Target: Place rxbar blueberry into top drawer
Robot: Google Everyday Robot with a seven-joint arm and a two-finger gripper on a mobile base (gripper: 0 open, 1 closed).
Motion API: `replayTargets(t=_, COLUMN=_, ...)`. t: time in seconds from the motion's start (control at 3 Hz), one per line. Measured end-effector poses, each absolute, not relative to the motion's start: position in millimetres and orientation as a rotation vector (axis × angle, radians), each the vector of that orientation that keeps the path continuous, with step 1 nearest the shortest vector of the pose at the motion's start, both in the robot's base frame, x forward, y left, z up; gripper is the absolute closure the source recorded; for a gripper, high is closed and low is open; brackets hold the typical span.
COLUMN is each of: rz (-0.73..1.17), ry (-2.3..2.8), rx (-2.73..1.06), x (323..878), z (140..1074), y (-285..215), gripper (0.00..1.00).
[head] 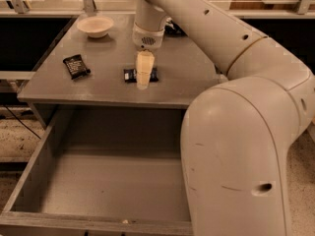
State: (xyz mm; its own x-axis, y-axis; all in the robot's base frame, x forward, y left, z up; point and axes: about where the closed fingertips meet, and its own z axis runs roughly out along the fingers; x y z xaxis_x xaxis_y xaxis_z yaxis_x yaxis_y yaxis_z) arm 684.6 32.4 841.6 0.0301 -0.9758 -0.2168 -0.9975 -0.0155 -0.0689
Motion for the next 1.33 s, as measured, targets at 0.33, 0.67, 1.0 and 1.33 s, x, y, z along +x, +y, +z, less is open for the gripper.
replayTargets(t=0.33, rz=0.159, ry=2.051, rx=-2.099, x=684.6, z=841.6, y=32.4, gripper=0.06)
replayTargets(t=0.67, rz=0.159, ry=2.051, rx=-2.099, x=684.7, z=841.6, y=32.4, gripper=0.00)
replayTargets(t=1.0, rz=0.159, ry=2.051, rx=-2.099, x=684.7, z=841.6, y=32.4, gripper=0.00)
replayTargets(t=1.33, rz=0.159, ry=2.051, rx=-2.099, x=684.7, z=841.6, y=32.4, gripper=0.13)
